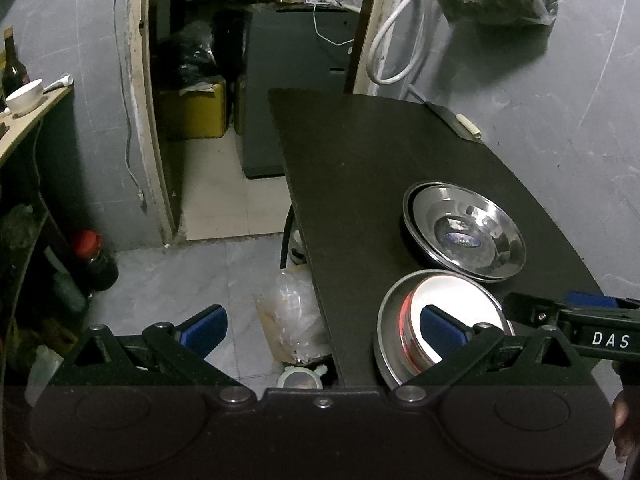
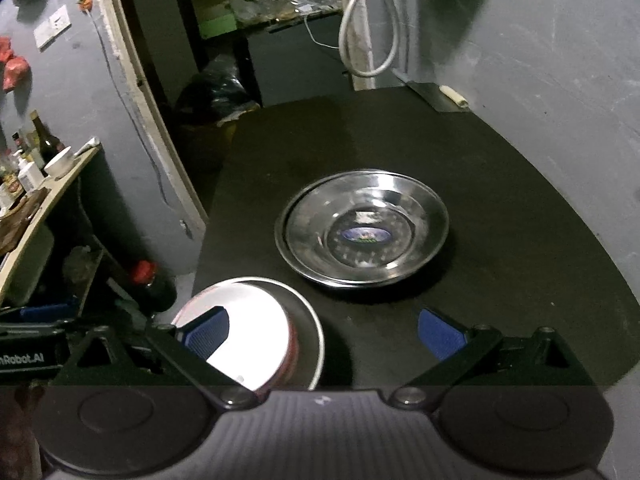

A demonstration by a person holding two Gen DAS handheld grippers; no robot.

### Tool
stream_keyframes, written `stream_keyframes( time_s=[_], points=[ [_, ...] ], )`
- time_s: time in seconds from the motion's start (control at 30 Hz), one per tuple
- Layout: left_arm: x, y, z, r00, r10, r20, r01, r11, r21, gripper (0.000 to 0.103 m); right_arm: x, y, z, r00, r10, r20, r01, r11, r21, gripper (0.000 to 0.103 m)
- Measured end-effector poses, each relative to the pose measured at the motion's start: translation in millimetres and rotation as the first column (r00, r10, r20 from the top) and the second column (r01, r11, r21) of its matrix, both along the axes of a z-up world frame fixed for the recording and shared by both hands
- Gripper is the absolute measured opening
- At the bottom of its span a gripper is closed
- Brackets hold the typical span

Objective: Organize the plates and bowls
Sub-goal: 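Move both tools to the rim of the steel bowl holding the white bowls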

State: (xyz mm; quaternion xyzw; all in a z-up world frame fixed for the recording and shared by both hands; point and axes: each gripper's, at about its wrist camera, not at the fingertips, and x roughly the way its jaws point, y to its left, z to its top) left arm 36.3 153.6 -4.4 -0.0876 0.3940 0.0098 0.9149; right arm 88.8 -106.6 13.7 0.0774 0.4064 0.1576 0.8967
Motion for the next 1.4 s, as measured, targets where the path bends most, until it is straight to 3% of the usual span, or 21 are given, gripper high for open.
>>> stream_keyframes(
  time_s=[0.87, 1.4],
  points=[
    [-14, 8, -17, 0.998, 0.041, -0.045, -0.042, 0.999, -0.019, 0.102, -4, -18, -18, 0.997, -0.051, -0.050, 0.047, 0.996, -0.073, 0.103],
    [-9, -1, -23, 0.998, 0.034, -0.046, -0.033, 0.999, 0.017, 0.102, 0, -23, -25, 0.995, -0.053, -0.088, 0.042, 0.992, -0.120, 0.103]
  ],
)
